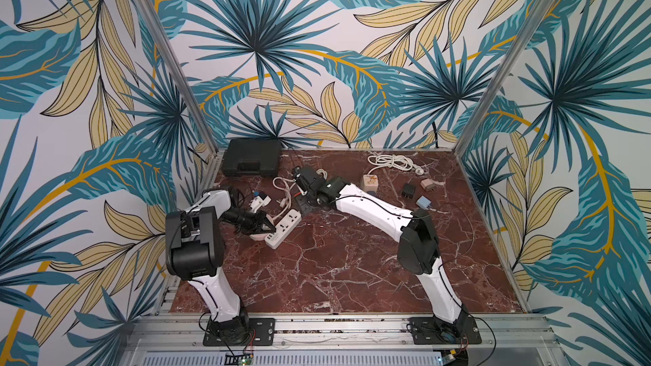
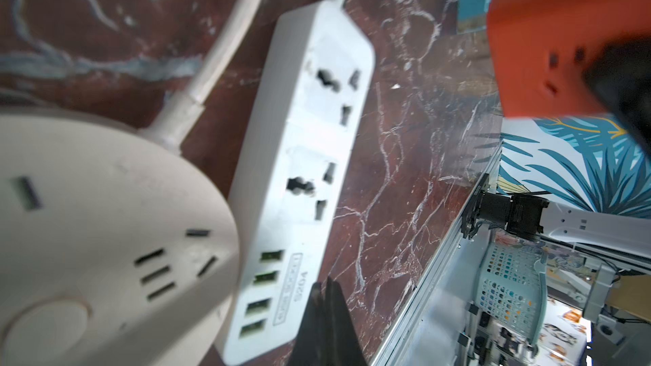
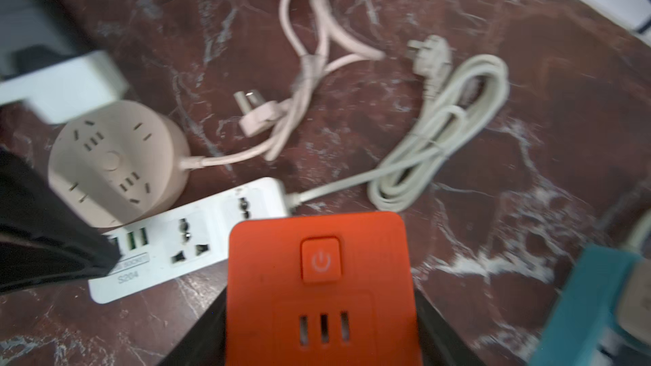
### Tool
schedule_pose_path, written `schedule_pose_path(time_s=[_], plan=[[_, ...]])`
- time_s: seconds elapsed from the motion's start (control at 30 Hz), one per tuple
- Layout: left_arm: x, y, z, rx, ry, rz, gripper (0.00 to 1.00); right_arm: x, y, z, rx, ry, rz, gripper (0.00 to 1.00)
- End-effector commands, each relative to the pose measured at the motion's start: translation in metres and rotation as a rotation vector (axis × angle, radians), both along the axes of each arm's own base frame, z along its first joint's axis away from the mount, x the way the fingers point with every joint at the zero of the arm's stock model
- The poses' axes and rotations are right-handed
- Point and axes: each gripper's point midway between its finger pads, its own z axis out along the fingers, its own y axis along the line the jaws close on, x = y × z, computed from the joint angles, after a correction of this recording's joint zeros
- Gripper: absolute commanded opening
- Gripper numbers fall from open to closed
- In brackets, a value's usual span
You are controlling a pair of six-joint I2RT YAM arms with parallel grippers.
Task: Pull the plug off the socket
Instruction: Remove the plug from the socket.
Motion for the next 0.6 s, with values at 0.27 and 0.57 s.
schedule_pose_path(time_s=[0.27, 0.57], plan=[[-0.026, -0.002, 0.099, 0.088, -0.342, -0.022, 0.54, 0.018, -0.172, 0.024, -0.122, 0.136, -0.323, 0.0], [-0.034, 0.0, 0.115, 0.118, -0.382, 0.064, 0.81, -0.011, -0.284, 0.037, -0.217, 0.159, -0.542, 0.0]])
